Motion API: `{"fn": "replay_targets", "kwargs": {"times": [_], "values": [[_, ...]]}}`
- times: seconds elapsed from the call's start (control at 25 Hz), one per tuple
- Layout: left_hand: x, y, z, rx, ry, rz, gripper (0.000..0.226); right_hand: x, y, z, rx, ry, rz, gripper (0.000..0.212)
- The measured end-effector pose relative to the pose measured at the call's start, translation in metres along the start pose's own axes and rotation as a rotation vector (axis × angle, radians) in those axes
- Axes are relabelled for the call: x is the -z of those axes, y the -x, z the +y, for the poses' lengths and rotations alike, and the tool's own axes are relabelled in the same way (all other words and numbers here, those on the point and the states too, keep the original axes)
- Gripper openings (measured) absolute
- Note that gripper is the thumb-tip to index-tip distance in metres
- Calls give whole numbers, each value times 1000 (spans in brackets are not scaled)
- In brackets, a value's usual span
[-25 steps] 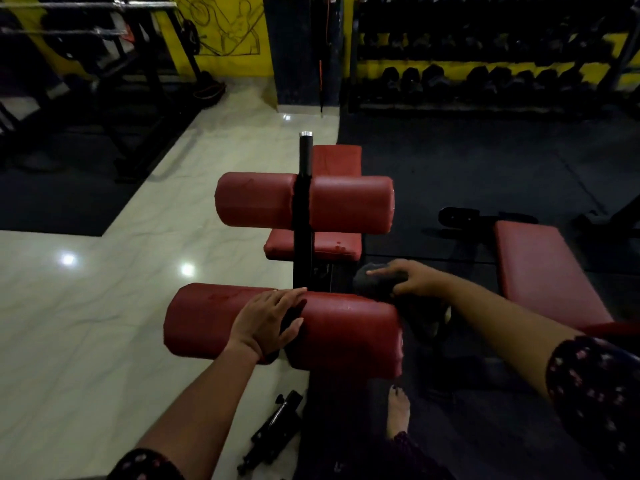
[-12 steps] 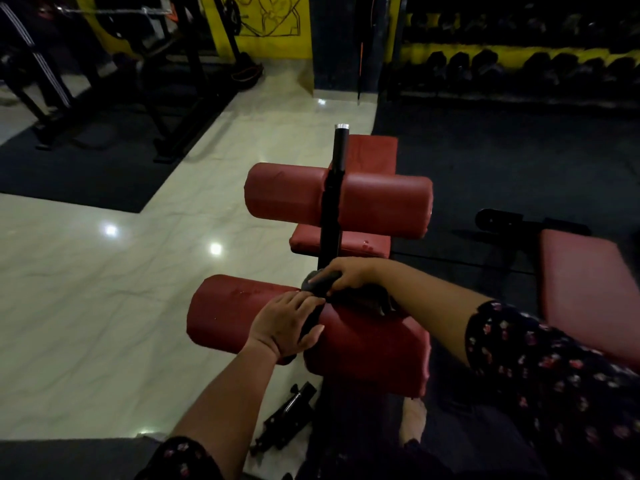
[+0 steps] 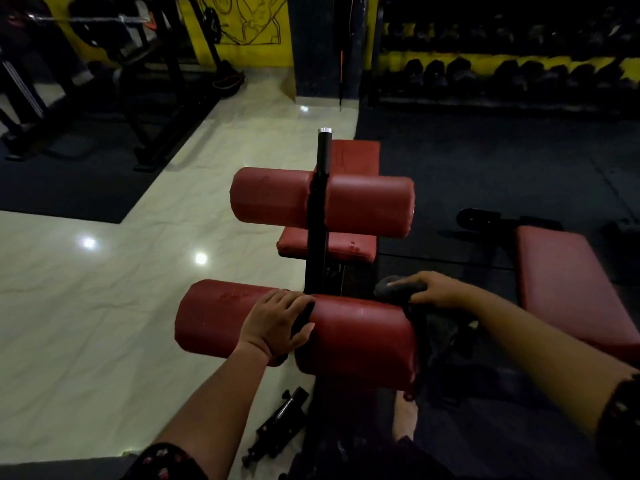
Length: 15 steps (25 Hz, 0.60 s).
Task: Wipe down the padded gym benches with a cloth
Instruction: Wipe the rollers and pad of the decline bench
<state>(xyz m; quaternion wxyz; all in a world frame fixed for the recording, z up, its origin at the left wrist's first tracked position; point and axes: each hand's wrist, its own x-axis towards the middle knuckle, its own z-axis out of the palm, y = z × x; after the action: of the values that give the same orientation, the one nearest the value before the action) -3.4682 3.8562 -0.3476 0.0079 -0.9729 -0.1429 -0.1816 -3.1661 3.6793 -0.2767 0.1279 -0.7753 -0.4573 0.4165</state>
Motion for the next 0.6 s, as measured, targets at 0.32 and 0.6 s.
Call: {"fn": "replay_targets", "kwargs": {"times": [0.32, 0.6], "values": [[2, 4, 2, 178, 52, 81, 40, -100, 81, -7, -227, 40, 598, 66], [-2, 19, -4, 314, -15, 72, 41, -170, 120, -22, 525, 806, 835, 58]]}}
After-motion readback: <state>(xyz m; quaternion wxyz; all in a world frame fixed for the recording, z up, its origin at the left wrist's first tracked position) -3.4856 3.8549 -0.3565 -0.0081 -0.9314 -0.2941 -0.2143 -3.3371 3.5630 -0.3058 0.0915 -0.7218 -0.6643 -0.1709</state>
